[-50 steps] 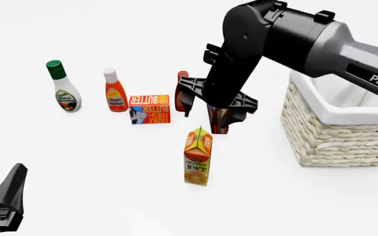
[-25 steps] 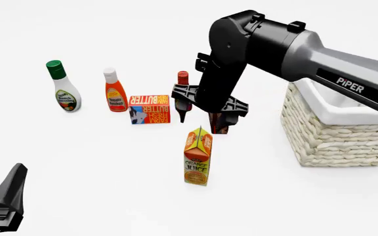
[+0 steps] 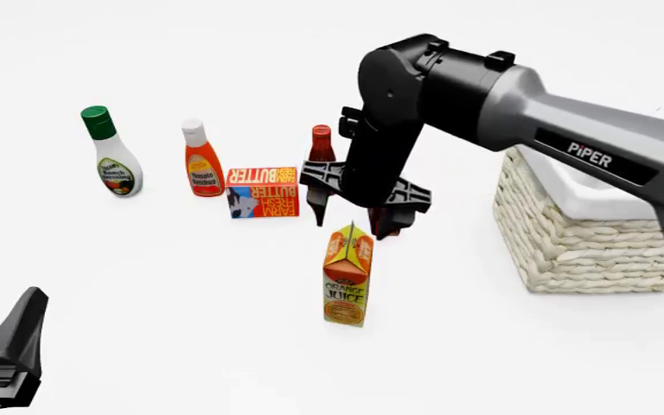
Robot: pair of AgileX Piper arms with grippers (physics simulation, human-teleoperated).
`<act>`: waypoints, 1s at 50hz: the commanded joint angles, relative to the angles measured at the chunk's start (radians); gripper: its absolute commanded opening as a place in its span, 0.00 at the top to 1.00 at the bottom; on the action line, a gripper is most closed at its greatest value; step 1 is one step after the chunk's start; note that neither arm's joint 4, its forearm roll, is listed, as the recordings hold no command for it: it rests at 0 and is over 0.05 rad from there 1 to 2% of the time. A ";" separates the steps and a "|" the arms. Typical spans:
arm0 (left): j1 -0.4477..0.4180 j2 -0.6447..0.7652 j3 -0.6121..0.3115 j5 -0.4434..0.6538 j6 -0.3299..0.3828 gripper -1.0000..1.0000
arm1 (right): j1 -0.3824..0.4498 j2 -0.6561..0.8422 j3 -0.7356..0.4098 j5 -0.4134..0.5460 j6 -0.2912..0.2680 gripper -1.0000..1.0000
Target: Pick the orange juice and place it in the basket.
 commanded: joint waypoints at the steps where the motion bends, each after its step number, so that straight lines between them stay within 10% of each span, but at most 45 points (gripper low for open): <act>1: 0.005 -0.001 0.001 -0.001 0.000 0.00 | -0.003 0.016 0.009 0.000 -0.010 0.00; 50: 0.005 -0.001 0.001 -0.001 0.000 0.00 | 0.005 0.049 0.062 -0.024 0.008 0.00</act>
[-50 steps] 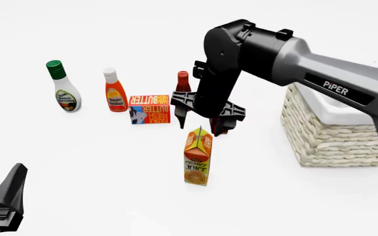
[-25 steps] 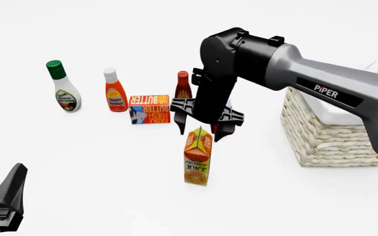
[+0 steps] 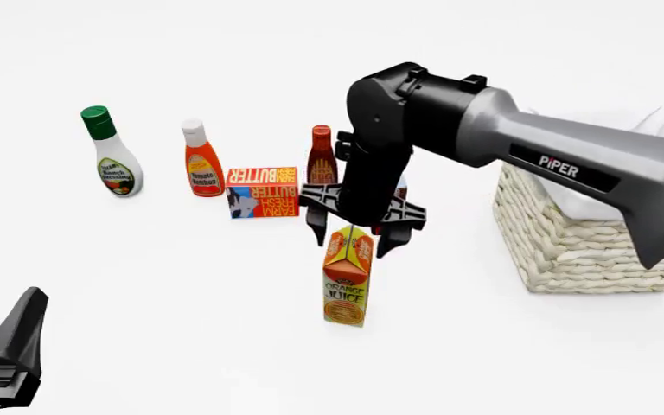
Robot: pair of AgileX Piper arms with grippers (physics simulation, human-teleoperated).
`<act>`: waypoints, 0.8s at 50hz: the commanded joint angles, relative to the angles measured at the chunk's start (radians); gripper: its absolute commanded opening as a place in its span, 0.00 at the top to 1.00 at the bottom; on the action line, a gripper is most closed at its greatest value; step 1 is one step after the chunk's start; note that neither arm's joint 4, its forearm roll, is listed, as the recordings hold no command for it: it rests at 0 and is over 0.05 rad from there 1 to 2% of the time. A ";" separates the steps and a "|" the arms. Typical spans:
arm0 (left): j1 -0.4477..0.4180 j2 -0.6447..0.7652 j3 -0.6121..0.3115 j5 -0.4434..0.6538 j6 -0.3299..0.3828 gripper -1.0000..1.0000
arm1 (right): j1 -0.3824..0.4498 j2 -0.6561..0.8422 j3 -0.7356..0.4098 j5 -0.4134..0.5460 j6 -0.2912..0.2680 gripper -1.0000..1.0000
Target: Pick the orange juice and place it in the basket.
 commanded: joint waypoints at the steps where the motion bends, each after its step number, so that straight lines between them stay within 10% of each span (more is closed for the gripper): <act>1: 0.005 -0.001 0.001 -0.001 0.000 0.00 | 0.002 0.007 0.028 -0.020 0.003 0.00; 40: 0.005 -0.001 0.001 -0.001 0.000 0.00 | 0.014 0.003 0.112 -0.077 0.017 0.00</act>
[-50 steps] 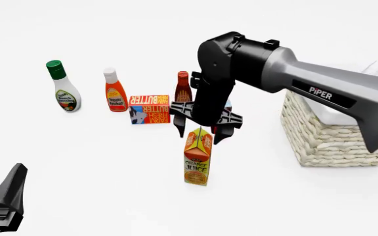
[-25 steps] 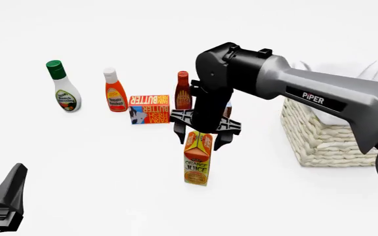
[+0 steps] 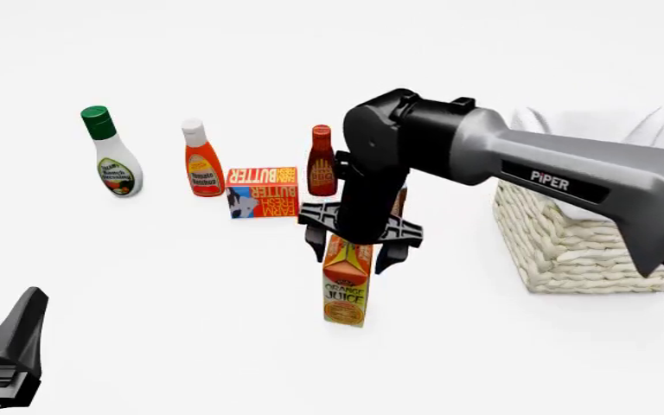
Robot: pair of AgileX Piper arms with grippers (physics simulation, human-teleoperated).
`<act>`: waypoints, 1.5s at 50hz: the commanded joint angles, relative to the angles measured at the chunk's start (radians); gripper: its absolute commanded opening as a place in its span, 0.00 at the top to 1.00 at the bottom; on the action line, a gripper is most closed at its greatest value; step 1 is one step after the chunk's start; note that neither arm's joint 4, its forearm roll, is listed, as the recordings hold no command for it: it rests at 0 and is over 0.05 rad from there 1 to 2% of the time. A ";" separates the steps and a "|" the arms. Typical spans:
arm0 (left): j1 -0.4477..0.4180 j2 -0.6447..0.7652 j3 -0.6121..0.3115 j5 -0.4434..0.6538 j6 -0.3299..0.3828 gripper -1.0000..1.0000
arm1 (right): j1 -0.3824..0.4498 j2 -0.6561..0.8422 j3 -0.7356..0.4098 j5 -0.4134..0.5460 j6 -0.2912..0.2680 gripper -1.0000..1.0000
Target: Pick the orange juice and place it in the basket.
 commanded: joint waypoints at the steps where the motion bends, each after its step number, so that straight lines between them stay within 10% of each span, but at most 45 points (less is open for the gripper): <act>1: 0.005 -0.001 0.001 -0.001 0.000 0.00 | 0.012 0.000 0.039 -0.021 0.012 0.00; 30: 0.005 -0.001 0.001 -0.001 0.001 0.00 | -0.021 0.026 0.016 -0.013 -0.028 0.00; 31: 0.005 -0.001 0.001 -0.001 0.000 0.00 | -0.020 0.027 0.019 -0.017 -0.024 1.00; 75: 0.005 -0.001 0.001 -0.001 0.000 0.00 | -0.014 0.011 -0.124 0.078 -0.092 1.00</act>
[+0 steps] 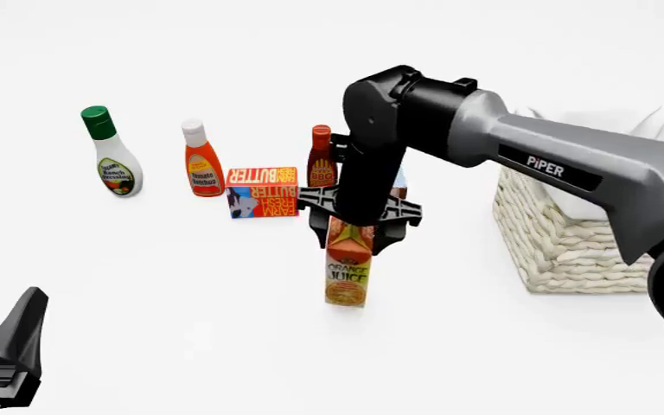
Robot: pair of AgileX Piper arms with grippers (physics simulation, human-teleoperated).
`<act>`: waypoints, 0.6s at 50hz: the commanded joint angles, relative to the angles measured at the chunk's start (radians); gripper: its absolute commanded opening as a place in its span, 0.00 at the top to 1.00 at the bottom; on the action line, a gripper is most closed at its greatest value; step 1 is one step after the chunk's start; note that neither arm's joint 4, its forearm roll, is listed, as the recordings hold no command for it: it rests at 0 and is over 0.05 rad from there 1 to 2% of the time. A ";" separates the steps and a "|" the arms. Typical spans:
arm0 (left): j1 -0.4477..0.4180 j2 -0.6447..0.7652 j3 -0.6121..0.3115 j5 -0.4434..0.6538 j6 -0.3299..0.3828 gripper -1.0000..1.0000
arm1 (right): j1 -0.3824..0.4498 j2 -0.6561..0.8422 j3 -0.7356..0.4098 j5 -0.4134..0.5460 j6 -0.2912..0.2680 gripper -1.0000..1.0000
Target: Pick the orange juice and place it in the basket.
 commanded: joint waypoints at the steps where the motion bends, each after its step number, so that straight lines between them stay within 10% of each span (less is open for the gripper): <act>1: 0.005 -0.001 0.001 -0.001 0.000 0.00 | 0.004 -0.016 -0.017 0.011 0.006 1.00; 30: 0.005 -0.001 0.001 -0.001 0.000 0.00 | 0.002 -0.154 0.015 0.011 -0.046 1.00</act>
